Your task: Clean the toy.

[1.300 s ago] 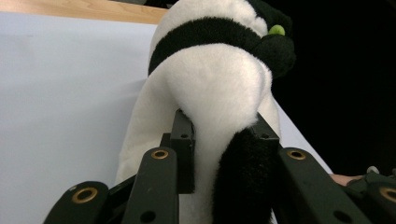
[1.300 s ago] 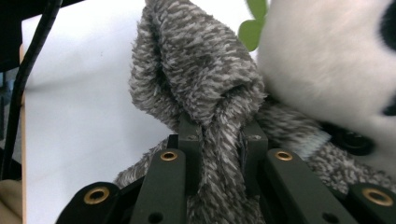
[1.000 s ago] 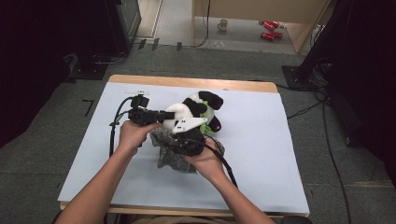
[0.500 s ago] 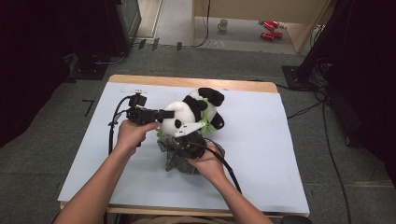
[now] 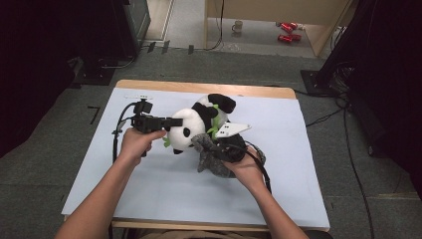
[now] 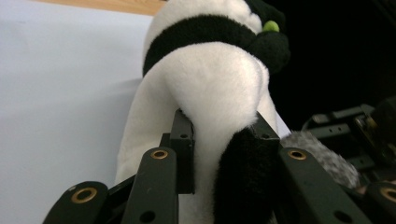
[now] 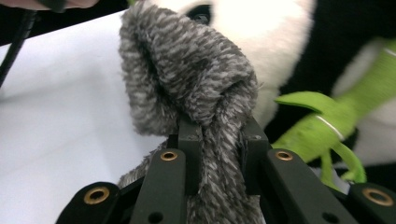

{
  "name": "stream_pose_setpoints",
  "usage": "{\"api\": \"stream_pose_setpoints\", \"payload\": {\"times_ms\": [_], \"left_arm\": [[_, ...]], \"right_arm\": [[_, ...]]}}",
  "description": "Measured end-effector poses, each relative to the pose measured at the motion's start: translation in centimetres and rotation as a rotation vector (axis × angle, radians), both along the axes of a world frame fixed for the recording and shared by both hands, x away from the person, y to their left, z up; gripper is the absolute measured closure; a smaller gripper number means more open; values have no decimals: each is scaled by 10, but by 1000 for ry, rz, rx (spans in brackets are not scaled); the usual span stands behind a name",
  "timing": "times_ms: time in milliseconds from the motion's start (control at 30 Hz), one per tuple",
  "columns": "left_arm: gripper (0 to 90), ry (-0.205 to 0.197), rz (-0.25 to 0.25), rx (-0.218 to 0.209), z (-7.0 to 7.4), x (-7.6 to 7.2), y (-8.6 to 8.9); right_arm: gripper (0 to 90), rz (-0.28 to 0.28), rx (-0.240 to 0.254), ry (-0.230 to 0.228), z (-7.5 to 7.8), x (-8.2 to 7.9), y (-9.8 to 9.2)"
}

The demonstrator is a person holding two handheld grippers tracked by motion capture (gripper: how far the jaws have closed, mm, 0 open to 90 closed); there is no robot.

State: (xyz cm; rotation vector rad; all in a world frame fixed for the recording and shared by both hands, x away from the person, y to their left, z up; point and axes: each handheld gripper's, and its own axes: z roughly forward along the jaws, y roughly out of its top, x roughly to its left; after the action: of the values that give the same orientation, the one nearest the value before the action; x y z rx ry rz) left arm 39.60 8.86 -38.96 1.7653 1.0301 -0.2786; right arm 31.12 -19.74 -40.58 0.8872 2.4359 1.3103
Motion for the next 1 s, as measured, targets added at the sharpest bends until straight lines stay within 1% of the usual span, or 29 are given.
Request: {"api": "stream_pose_setpoints", "payload": {"times_ms": [33, 100, 133, 167, 233, 333, 367, 533, 600, 700, 800, 933, 1000], "left_arm": [[702, 3, -3, 5, -1, 0, 0], [702, 6, -12, 11, -2, 1, 2], [702, 9, -14, 9, -3, 1, 3], [702, 10, -16, 5, -3, 0, 3], [702, 7, -18, -3, -3, 0, 4], [702, 3, -24, 0, -3, -1, 4], [702, 4, -23, 0, -3, -1, 4], [702, -3, -29, -7, -1, -1, 8], [702, -8, -31, -6, 0, -1, 9], [702, -13, -33, -6, 1, -2, 12], [701, -20, -30, -6, 2, -1, 17], [701, -27, -31, 1, 3, -1, 23], [701, -27, -41, 3, 3, -2, 25]], "right_arm": [[771, -10, -11, 0, -1, 1, -3], [772, -29, -16, 3, -2, 3, -11], [772, -48, -19, 8, -3, 4, -15], [772, -66, -19, 12, -4, 6, -20], [772, -89, -3, 27, -4, 10, -28], [771, -106, -4, 17, -2, 13, -36], [772, -111, -4, 20, -1, 14, -38], [771, -129, -8, 6, 3, 16, -45], [771, -131, -1, 8, 4, 17, -46], [771, -123, -14, 1, 7, 17, -46], [771, -134, 0, 3, 10, 17, -51], [771, -162, 12, -8, 15, 18, -61], [770, -183, 23, 0, 17, 19, -66]]}}
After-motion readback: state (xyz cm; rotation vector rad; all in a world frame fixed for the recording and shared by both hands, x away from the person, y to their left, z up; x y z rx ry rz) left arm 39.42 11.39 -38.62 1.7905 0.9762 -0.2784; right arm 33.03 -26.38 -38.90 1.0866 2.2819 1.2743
